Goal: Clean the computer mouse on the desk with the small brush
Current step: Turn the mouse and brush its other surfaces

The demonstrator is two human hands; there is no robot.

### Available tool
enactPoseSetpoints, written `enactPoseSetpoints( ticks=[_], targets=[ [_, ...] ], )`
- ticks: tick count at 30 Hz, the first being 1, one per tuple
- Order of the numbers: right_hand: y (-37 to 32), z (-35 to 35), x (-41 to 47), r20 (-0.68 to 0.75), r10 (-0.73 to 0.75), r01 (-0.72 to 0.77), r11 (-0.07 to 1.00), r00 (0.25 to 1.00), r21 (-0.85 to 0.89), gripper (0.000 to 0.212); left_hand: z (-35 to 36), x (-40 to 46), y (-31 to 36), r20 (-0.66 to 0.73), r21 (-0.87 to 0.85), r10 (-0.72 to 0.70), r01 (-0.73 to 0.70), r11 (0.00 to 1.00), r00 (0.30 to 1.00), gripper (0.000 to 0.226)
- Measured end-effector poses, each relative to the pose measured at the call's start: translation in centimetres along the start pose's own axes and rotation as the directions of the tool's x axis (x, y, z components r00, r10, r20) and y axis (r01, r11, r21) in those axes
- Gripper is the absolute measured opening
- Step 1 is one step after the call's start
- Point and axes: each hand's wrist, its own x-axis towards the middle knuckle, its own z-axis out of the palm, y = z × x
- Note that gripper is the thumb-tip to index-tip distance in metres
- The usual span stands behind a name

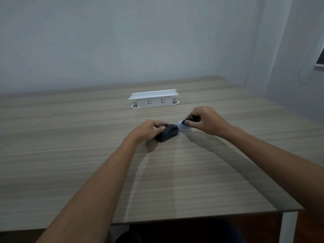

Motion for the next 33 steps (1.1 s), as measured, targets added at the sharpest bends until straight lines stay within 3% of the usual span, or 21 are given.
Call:
enactPoseSetpoints(
  ticks=[7,11,18,22,28,33],
  targets=[
    [-0.2,0.4,0.4,-0.027,0.103,-0.1,0.99,0.994,0.101,0.012,0.0,0.2,1.1,0.039,0.166,0.028,-0.034,0.986,0.999,0.043],
    [-0.4,0.5,0.5,-0.052,0.195,-0.185,0.97,0.979,0.161,0.013,0.6,0.3,1.5,0.053,0.262,0.083,-0.094,0.96,0.995,0.036],
    [-0.9,-0.4,0.4,-0.023,0.263,-0.25,0.938,0.965,0.239,0.013,0.3,0.4,3.3,0.166,0.466,0.039,-0.114,0.878,0.985,0.064],
    [-1.1,-0.6,0.5,0.031,0.298,-0.296,0.92,0.954,0.257,0.014,0.1,0.3,4.2,0.224,0.574,0.062,-0.183,0.798,0.973,0.067],
    [-1.9,-0.8,0.5,0.12,0.351,-0.37,0.89,0.929,0.268,0.017,-0.6,-0.4,3.8,0.276,0.565,0.138,-0.277,0.777,0.951,0.07],
    [-2.7,-1.1,0.4,0.16,0.379,-0.409,0.877,0.911,0.251,0.018,-1.5,-1.4,2.4,0.092,0.426,0.154,-0.179,0.887,0.984,0.069]
  ],
)
